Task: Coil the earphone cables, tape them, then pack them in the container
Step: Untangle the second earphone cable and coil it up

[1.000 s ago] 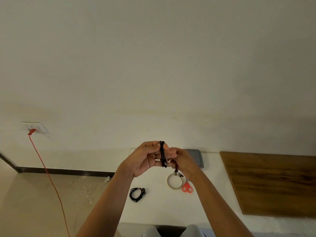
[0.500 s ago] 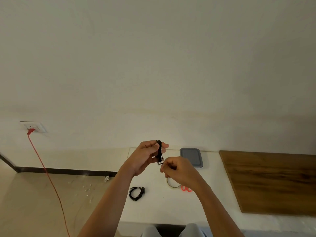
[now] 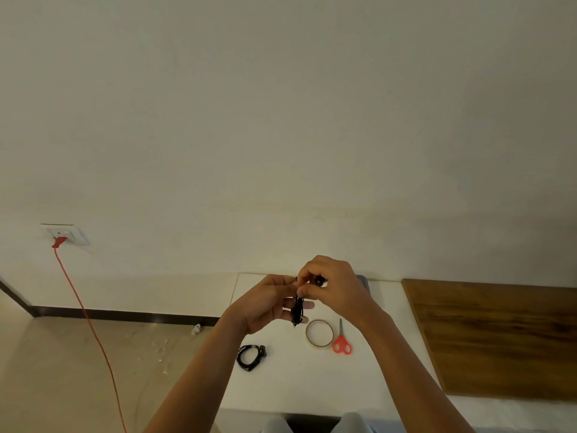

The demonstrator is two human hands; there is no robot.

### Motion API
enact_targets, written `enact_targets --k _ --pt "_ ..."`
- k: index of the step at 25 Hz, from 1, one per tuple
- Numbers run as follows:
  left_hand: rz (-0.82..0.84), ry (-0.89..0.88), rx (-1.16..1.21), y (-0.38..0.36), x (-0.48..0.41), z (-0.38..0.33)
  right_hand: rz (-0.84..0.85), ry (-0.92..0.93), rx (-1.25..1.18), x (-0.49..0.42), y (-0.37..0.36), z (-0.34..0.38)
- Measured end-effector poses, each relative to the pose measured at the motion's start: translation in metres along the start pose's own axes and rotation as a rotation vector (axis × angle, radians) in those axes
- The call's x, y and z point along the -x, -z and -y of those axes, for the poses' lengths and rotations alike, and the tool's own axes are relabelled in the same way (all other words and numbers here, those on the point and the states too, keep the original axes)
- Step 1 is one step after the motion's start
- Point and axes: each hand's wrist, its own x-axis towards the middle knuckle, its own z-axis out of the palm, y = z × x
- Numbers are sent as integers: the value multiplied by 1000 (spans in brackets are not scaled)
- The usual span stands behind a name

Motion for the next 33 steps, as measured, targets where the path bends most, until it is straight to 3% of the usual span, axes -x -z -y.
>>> enact_targets --k 7,15,21,27,33 --pt "154 92 25 10 4 2 157 -20 -228 -6 12 -8" --pt "244 152 27 12 7 -2 341 -74 -248 -4 15 -11" --pt "180 132 150 15 7 -4 233 -59 -287 -1 4 -15" --pt "152 143 253 17 8 -4 180 -196 -657 1 -10 -23" --pt "-67 174 162 12 0 5 -31 -221 -440 6 -32 -31"
